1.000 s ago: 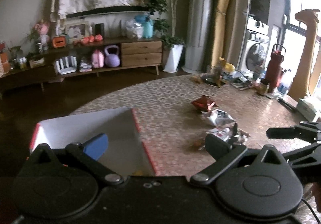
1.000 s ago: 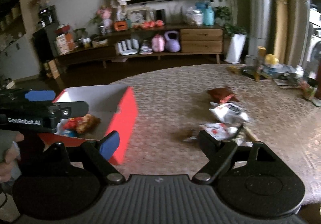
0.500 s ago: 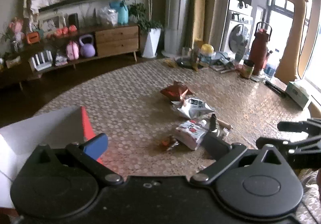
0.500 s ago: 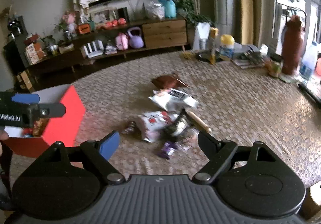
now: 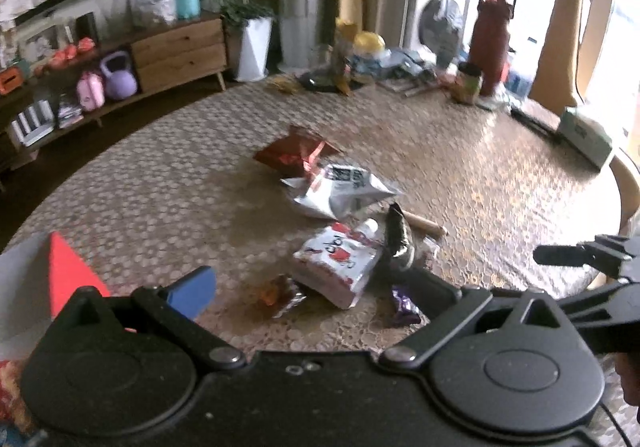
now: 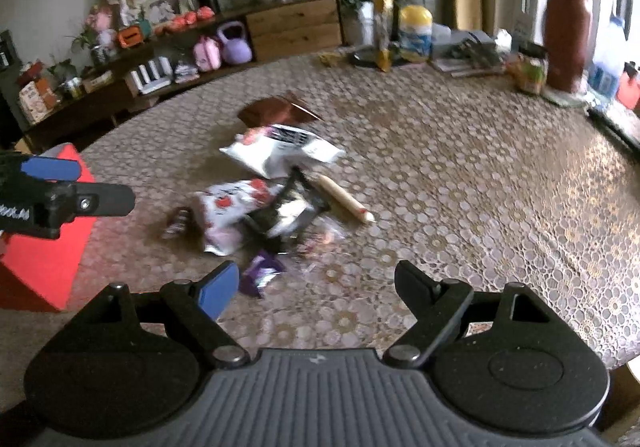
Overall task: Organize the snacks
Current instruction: 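Move both grippers from the box over to the snack pile on the table, then grasp the white spouted pouch with the left gripper while the right grasps the clear wrapped snack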
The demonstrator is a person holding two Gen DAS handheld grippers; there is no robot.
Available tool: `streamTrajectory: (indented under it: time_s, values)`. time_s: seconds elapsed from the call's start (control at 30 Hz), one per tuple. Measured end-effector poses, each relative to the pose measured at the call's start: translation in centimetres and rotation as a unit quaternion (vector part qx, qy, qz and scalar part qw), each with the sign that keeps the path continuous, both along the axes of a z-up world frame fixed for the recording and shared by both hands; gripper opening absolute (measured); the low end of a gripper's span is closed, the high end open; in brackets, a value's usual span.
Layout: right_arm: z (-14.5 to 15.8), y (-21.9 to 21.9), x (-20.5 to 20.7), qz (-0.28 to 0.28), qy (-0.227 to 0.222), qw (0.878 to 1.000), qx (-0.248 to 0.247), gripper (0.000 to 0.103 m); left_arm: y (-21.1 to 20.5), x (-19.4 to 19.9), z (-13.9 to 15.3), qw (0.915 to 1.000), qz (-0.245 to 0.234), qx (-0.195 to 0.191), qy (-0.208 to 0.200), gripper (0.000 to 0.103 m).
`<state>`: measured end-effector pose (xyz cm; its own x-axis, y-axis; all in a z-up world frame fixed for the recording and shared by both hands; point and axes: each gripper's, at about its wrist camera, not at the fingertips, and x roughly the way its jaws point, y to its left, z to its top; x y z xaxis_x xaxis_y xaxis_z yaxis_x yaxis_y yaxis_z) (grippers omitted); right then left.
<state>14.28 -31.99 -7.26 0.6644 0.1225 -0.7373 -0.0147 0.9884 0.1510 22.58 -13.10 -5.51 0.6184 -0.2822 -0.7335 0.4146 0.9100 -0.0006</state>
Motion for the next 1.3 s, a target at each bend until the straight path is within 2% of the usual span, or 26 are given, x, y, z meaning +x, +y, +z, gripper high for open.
streamTrajectory:
  time_s: [0.17, 0.27, 0.47, 0.73, 0.87, 0.93, 1.03, 1.13, 1.17, 1.2, 1.27, 1.3]
  values:
    - [-2.1, -0.9, 1.9, -0.013, 0.009, 1.0, 0.002, 0.085, -1.7, 1.8, -1.9, 0.9997, -0.011, 0.017, 0.013, 0.1]
    - [-3.3, -1.2, 3.0, -0.02, 0.02, 1.0, 0.009, 0.08, -2.5, 2.7, -3.2, 0.999, -0.023, 0.032, 0.021, 0.095]
    - [-4.7, -1.2, 5.0, -0.028, 0.03, 0.999, 0.03, 0.076, -3.7, 4.0, -5.2, 0.9967, -0.049, 0.057, 0.032, 0.094]
    - [-5.8, -1.0, 6.8, -0.045, 0.036, 0.998, 0.038, 0.065, -4.5, 6.1, -7.1, 0.9947, -0.068, 0.06, 0.047, 0.094]
    - [-5.8, -0.8, 7.5, -0.046, 0.036, 0.997, 0.045, 0.057, -4.8, 6.9, -7.9, 0.9935, -0.078, 0.061, 0.056, 0.094]
    - [-5.9, -0.4, 7.6, -0.044, 0.034, 0.998, 0.036, 0.052, -4.8, 7.2, -8.2, 0.9934, -0.078, 0.058, 0.061, 0.093]
    - [-6.0, 0.2, 7.4, -0.04, 0.03, 0.999, 0.021, 0.051, -4.6, 7.6, -8.7, 0.993, -0.08, 0.051, 0.07, 0.089]
    - [-6.0, 0.5, 6.9, -0.03, 0.025, 0.999, 0.012, 0.044, -4.5, 7.9, -9.0, 0.9926, -0.083, 0.04, 0.079, 0.079]
    - [-6.1, 0.7, 6.7, -0.026, 0.025, 0.999, 0.007, 0.041, -4.4, 8.0, -9.1, 0.9927, -0.083, 0.038, 0.079, 0.079]
    - [-6.1, 1.0, 6.5, -0.023, 0.023, 0.999, -0.005, 0.034, -4.4, 8.0, -9.1, 0.9929, -0.082, 0.035, 0.079, 0.079]
    - [-6.1, 1.4, 6.1, -0.017, 0.021, 1.0, -0.015, 0.03, -4.3, 8.0, -9.1, 0.993, -0.082, 0.032, 0.079, 0.079]
    - [-6.1, 1.4, 5.9, -0.017, 0.021, 1.0, -0.014, 0.023, -4.3, 8.0, -9.1, 0.9931, -0.081, 0.031, 0.079, 0.078]
